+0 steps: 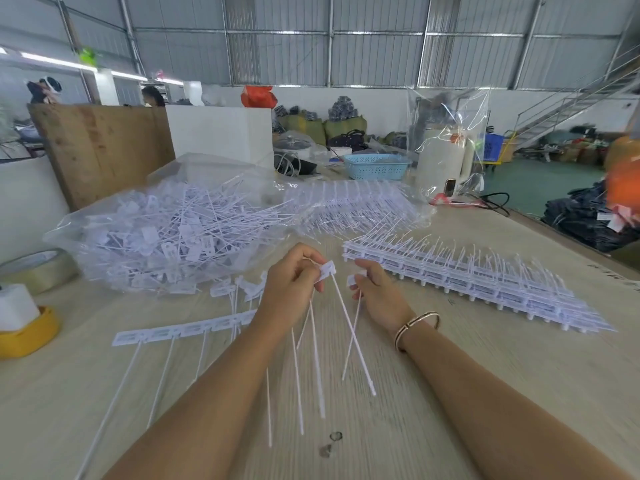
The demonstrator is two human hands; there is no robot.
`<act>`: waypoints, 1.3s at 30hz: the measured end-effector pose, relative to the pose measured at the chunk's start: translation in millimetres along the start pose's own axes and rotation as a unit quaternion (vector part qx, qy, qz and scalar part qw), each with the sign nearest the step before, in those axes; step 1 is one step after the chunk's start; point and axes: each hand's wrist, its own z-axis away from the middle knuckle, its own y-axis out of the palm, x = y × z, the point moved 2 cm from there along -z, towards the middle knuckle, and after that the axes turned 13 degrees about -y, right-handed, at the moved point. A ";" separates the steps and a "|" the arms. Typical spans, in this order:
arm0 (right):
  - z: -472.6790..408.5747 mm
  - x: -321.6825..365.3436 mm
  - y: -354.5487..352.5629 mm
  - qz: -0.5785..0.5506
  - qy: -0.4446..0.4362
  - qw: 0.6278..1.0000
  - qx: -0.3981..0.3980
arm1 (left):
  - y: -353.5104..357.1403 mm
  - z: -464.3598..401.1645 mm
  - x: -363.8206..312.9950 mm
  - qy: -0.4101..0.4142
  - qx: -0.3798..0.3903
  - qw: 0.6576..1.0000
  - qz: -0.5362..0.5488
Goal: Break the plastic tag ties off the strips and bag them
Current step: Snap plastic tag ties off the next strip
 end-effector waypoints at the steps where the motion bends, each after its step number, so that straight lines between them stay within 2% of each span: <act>1: 0.3 1.1 1.1 0.012 -0.008 1.000 0.004 | 0.1 0.5 -0.4 0.002 -0.003 1.000 -0.007; 4: 3.3 7.1 0.8 -0.024 -0.028 0.999 0.014 | 1.6 2.3 0.6 0.024 -0.003 0.998 -0.061; 8: 11.4 14.9 -11.0 -0.064 -0.027 0.997 -0.031 | 4.3 3.8 3.4 0.029 0.037 0.990 -0.135; 11: 15.1 20.1 -8.2 -0.009 -0.066 0.997 0.029 | 9.6 7.1 0.5 0.055 0.059 0.983 -0.168; 13: 15.7 22.8 -2.9 -0.029 -0.083 0.995 0.053 | 13.3 10.3 -4.1 0.083 0.064 0.976 -0.191; 16: 13.7 22.5 -5.8 -0.106 -0.098 0.989 0.012 | 11.6 8.5 -7.9 0.099 0.042 0.955 -0.278; 18: 12.5 20.9 -11.6 -0.114 -0.104 0.988 -0.027 | 5.4 3.4 -5.4 0.070 0.020 0.936 -0.344; 20: 12.1 18.6 -14.1 -0.098 -0.103 0.989 -0.035 | 3.4 0.8 0.8 0.035 0.034 0.926 -0.373; 25: 13.6 17.1 -6.2 -0.119 -0.074 0.988 0.059 | 4.4 1.9 9.1 0.013 0.059 0.942 -0.331; 29: 12.6 15.0 -4.9 -0.108 -0.083 0.987 0.091 | 9.1 1.5 10.3 0.001 0.078 0.947 -0.312; 34: 13.8 20.0 -3.1 -0.081 -0.117 0.988 0.065 | 11.2 -2.4 8.7 0.000 0.075 0.964 -0.254; 39: 17.4 25.1 -2.9 -0.076 -0.133 0.988 0.021 | 12.4 -1.5 4.8 0.027 0.036 0.983 -0.177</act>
